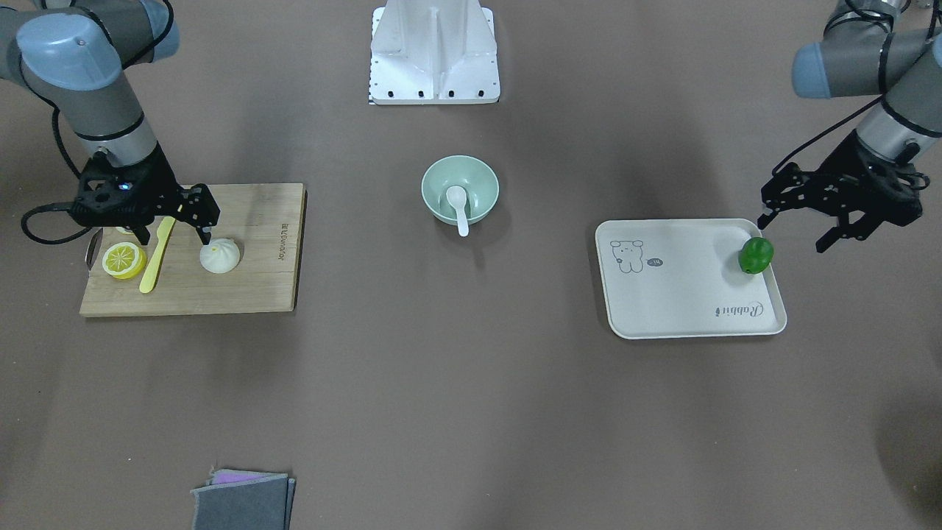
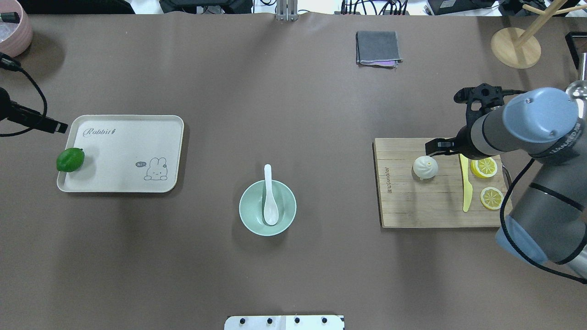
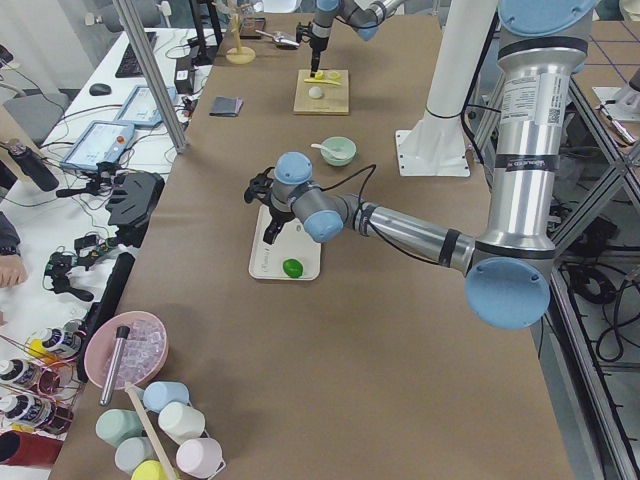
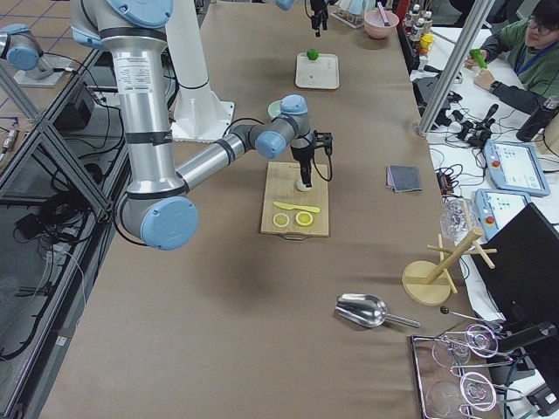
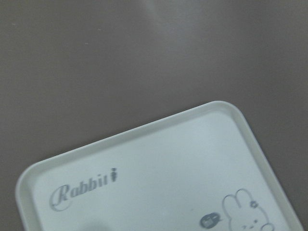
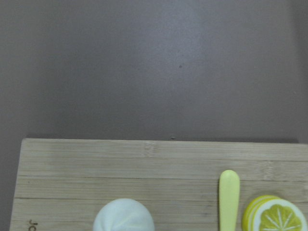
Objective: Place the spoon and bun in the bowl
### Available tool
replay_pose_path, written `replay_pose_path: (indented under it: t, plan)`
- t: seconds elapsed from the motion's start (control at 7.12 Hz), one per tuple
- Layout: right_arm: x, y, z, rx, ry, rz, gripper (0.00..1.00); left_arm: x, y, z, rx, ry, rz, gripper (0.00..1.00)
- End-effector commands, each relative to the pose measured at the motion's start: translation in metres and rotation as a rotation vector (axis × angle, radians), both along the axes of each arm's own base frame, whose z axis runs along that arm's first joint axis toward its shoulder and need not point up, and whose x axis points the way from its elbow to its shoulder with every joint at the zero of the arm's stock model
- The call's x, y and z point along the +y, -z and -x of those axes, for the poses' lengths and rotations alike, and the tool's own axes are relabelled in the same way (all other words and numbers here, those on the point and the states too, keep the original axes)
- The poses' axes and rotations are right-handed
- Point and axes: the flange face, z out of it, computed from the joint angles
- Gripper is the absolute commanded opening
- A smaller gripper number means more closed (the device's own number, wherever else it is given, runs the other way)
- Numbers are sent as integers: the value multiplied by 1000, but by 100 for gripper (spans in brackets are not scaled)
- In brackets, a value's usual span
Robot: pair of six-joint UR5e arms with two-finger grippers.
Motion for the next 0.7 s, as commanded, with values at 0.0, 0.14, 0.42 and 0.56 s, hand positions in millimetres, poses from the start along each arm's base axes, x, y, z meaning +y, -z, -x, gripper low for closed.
replay_pose_path:
  t: [0.0, 0.14, 0.42, 0.56]
  plan:
    - [6, -4, 41, 36, -12, -6, 79, -1, -9, 13, 1, -9, -5, 98]
    - [8, -13, 49, 57, -8, -7, 77, -1, -8, 14, 2, -9, -8, 98]
    - [18, -18, 63, 68, -14, 1, 64, 0, -8, 13, 2, -10, -5, 98]
    - [23, -18, 69, 61, -35, 23, 29, 0, -8, 12, 1, -11, -6, 98]
